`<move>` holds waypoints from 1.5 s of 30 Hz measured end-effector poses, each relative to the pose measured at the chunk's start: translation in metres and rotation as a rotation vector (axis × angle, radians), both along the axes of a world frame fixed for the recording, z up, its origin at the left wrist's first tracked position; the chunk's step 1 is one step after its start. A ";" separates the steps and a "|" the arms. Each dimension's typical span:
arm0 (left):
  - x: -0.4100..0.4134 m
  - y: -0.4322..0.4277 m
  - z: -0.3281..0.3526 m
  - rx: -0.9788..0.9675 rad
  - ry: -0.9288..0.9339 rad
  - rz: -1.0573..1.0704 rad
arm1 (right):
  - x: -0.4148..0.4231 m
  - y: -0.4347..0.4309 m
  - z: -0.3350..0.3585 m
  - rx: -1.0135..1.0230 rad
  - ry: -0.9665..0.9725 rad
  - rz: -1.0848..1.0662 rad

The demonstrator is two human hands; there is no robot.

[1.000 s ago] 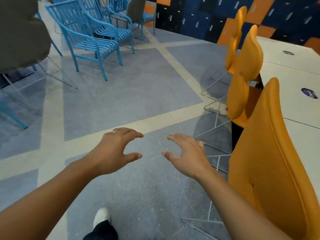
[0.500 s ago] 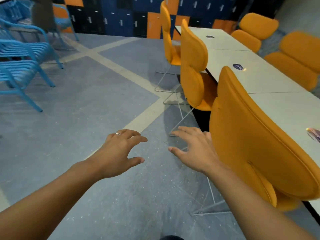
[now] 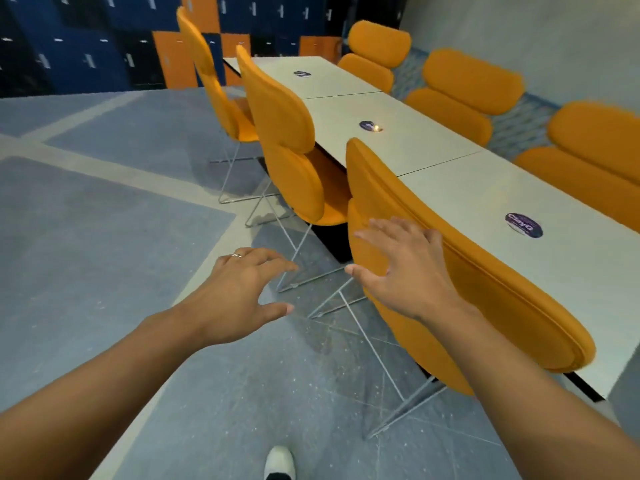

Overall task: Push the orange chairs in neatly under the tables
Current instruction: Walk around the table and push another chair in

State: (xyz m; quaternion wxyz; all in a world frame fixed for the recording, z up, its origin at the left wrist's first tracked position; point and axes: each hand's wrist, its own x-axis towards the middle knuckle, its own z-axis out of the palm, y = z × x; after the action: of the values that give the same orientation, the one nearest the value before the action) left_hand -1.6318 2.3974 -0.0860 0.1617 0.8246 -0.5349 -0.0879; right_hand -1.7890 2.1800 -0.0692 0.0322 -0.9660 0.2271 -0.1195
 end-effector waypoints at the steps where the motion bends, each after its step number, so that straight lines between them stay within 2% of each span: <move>1: 0.008 -0.013 0.001 -0.010 0.004 -0.025 | 0.005 -0.011 0.002 -0.006 -0.022 -0.030; 7: 0.042 -0.073 0.004 -0.005 0.022 -0.130 | 0.022 -0.061 0.007 -0.060 -0.069 -0.216; 13: 0.068 -0.128 0.011 -0.032 0.045 -0.226 | 0.024 -0.097 0.006 -0.002 0.017 -0.363; 18: 0.089 -0.170 0.012 -0.070 0.075 -0.325 | 0.022 -0.106 0.000 0.136 0.129 -0.465; 23: 0.109 -0.207 0.005 -0.067 0.127 -0.441 | 0.028 -0.101 -0.006 0.048 0.193 -0.569; 32: 0.143 -0.273 0.024 -0.183 0.143 -0.716 | 0.050 -0.094 -0.010 0.037 0.225 -0.895; 38: 0.145 -0.320 0.035 -0.012 -0.087 -0.805 | 0.062 -0.094 -0.015 0.019 0.222 -1.050; 42: 0.145 -0.348 0.027 0.152 -0.153 -0.857 | 0.062 -0.096 -0.015 0.046 0.235 -1.052; 45: 0.144 -0.360 0.017 0.180 -0.223 -0.869 | 0.061 -0.095 -0.014 0.060 0.241 -1.040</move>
State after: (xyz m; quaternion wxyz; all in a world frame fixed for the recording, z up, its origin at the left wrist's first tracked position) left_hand -1.4877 2.0372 -0.0693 -0.0211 0.5389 -0.8356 -0.1045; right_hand -1.7280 2.0850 -0.0830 -0.0301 -0.7315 0.6812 -0.0016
